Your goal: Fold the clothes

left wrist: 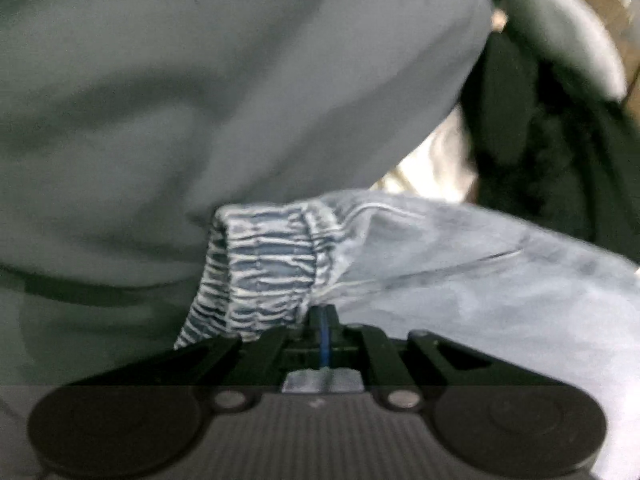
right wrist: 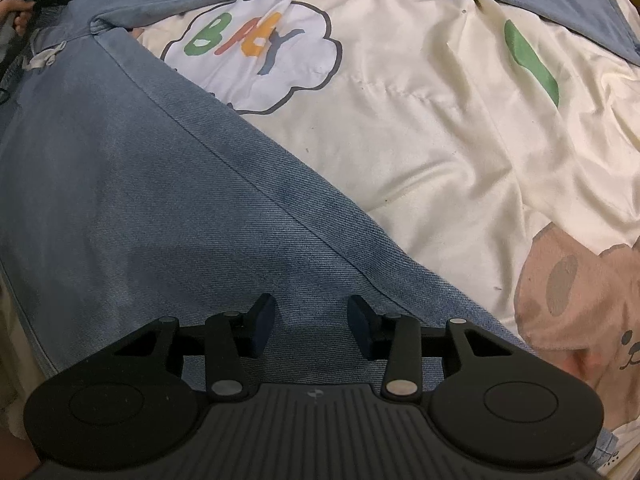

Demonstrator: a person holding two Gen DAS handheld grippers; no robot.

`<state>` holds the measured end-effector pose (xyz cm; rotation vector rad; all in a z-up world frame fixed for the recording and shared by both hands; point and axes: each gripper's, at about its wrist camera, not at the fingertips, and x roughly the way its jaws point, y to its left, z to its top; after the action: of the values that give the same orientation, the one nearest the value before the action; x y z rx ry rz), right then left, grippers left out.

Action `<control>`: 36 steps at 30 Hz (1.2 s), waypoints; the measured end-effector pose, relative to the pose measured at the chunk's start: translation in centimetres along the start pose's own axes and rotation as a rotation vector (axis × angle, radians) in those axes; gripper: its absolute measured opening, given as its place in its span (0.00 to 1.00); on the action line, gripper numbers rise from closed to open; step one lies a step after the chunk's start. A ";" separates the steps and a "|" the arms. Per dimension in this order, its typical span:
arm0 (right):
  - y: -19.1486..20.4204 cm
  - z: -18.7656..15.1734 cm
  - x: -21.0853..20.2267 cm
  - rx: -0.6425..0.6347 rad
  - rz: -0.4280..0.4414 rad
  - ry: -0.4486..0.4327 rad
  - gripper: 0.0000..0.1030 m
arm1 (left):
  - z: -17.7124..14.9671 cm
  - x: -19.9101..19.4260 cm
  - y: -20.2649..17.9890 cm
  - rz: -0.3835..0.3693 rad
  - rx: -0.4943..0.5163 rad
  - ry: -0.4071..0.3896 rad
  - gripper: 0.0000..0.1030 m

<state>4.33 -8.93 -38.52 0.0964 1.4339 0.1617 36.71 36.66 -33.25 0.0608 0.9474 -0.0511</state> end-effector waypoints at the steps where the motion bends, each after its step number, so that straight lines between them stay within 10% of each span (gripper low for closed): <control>1: 0.0 0.0 0.0 0.000 -0.001 -0.004 0.46 | 0.0 -0.7 0.0 -0.009 0.001 -0.020 0.03; 10: 1.2 -1.0 -0.1 -0.002 0.014 -0.010 0.46 | 0.8 -0.2 0.3 0.010 -0.047 -0.039 0.03; 17: 1.2 -0.9 -0.1 -0.003 0.018 -0.018 0.46 | 0.8 2.1 4.1 -0.043 -0.334 -0.016 0.03; 26: 1.3 -1.0 -0.2 -0.001 0.022 -0.023 0.46 | 1.8 3.0 2.1 0.017 -0.176 0.029 0.03; 36: 0.6 -2.5 0.0 0.018 0.022 -0.074 0.47 | 0.4 -5.2 5.2 0.038 -0.165 0.063 0.09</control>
<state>1.78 -8.38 -38.74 0.1321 1.3610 0.1618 34.36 41.94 -28.59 -0.0724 1.0097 0.0640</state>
